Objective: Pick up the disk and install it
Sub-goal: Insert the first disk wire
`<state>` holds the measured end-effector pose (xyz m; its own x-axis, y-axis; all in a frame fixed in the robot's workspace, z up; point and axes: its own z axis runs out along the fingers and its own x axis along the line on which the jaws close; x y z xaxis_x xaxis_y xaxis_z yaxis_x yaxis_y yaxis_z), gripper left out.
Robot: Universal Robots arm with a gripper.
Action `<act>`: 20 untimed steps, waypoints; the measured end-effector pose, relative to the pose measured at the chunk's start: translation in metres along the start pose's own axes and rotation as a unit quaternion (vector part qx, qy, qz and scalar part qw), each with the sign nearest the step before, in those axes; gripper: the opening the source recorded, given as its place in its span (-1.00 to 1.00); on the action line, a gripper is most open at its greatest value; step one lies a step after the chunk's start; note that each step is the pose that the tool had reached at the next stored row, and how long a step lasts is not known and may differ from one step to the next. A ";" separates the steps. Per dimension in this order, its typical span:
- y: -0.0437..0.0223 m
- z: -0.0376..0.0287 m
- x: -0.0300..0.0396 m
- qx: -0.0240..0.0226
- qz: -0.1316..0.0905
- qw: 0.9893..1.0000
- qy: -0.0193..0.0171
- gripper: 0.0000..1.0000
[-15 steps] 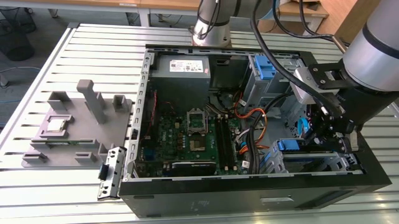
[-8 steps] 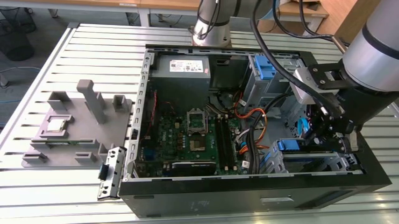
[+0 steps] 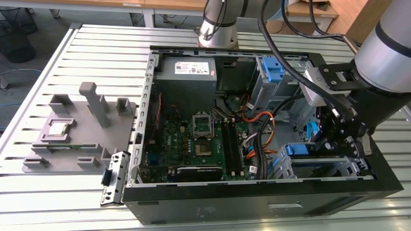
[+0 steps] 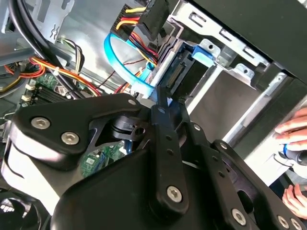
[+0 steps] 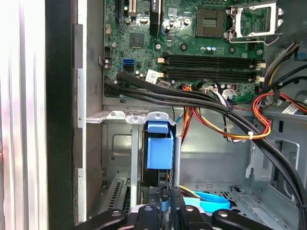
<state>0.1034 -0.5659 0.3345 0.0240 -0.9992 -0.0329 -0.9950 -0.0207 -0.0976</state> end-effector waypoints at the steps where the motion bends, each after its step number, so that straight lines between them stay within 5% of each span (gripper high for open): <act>1: -0.0003 -0.0034 -0.0001 0.000 0.000 1.000 0.000 -0.52; 7: -0.0022 -0.0223 -0.0007 0.000 0.000 1.000 0.000 -0.52; 12: -0.0023 -0.0228 -0.0007 -0.001 0.000 1.000 0.000 -0.52; 13: -0.0023 -0.0227 -0.0007 -0.007 0.000 1.000 0.000 -0.52; 18: -0.0031 -0.0215 -0.0007 -0.053 0.002 0.999 -0.001 -0.52; 20: -0.0030 -0.0215 -0.0007 -0.058 0.002 0.998 -0.001 -0.52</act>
<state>0.1043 -0.5659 0.3563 0.0200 -0.9992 -0.0356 -0.9996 -0.0207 0.0187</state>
